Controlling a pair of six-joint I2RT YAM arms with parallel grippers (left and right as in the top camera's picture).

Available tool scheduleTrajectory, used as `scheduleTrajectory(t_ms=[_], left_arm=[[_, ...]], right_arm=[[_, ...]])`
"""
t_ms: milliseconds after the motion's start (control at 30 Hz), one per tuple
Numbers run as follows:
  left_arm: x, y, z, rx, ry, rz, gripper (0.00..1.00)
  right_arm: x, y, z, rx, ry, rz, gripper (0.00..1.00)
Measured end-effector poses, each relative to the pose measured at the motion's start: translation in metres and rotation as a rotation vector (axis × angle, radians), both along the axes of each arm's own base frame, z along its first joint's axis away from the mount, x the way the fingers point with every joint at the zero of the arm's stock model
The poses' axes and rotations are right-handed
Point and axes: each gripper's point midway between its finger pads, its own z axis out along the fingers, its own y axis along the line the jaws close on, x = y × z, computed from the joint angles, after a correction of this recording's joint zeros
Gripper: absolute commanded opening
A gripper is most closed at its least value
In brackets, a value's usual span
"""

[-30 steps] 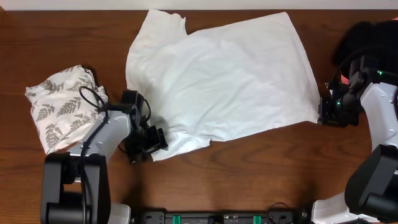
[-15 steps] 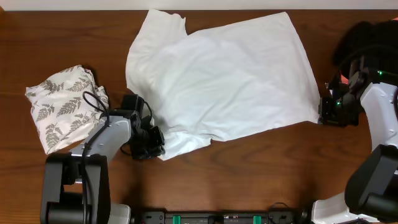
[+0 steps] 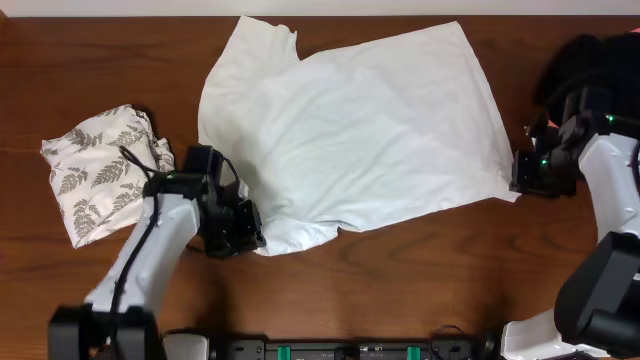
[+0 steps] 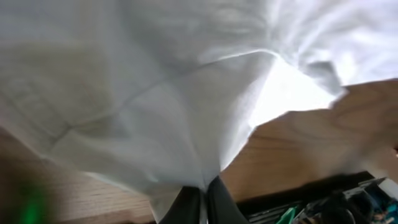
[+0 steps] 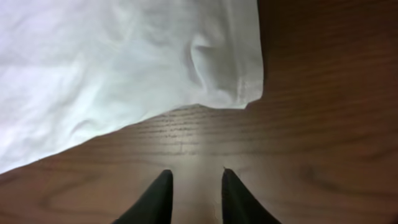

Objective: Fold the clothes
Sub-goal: 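Grasp the shirt's near left corner with the left gripper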

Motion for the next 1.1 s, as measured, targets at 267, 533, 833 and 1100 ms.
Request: scheduleTrajectory(t_ms=[267, 533, 833, 1100], left_arm=[[0.001, -0.002, 0.009, -0.014, -0.04, -0.005, 0.06], [0.0, -0.004, 0.01, -0.03, -0.037, -0.005, 0.06], [0.0, -0.005, 0.011, -0.038, -0.038, -0.005, 0.06], [0.001, -0.005, 0.011, -0.037, -0.038, -0.005, 0.06]], right_arm=[[0.001, 0.0, -0.031, -0.008, -0.04, -0.028, 0.5], [0.009, -0.002, -0.06, -0.03, -0.126, -0.032, 0.48], [0.016, -0.004, -0.073, -0.049, -0.193, -0.035, 0.53], [0.035, -0.01, -0.067, -0.072, -0.278, -0.037, 0.38]])
